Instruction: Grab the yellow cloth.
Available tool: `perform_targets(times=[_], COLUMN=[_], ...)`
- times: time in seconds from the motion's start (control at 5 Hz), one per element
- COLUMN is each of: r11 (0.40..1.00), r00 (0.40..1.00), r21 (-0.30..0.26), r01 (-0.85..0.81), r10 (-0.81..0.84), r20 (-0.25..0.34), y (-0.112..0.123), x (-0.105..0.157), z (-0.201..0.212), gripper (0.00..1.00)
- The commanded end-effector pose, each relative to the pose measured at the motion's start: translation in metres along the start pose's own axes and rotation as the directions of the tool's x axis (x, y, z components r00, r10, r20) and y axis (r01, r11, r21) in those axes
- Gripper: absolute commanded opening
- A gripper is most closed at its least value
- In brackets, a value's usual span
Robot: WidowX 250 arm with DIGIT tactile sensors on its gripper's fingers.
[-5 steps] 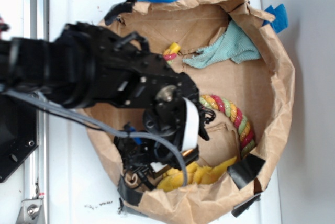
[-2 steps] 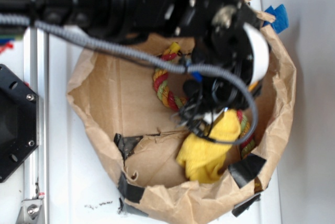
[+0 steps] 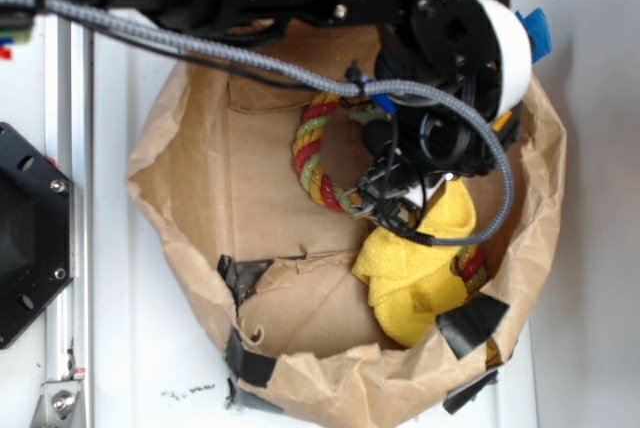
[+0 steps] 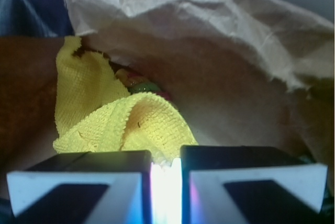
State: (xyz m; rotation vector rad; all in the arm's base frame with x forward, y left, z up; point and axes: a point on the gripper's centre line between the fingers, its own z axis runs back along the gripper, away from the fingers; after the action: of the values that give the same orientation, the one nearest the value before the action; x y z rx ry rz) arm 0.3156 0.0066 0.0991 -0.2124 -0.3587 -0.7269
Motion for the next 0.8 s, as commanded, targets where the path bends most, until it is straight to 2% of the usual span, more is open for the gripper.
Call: perform_targets(times=[0.0, 0.2, 0.4, 0.6], r11=[0.962, 0.945, 0.901, 0.866], r00=[0.971, 0.932, 0.891, 0.856], r21=[0.222, 0.207, 0.279, 0.32], r01=[-0.162, -0.254, -0.333, -0.385], r10=[0.196, 0.296, 0.397, 0.464], r20=[-0.14, -0.21, -0.22, -0.226], y=[-0.019, -0.036, -0.044, -0.045], x=[0.007, 0.004, 0.004, 0.006], z=[0.058, 0.089, 0.096, 0.089], gripper=[0.0, 0.0, 0.0, 0.0])
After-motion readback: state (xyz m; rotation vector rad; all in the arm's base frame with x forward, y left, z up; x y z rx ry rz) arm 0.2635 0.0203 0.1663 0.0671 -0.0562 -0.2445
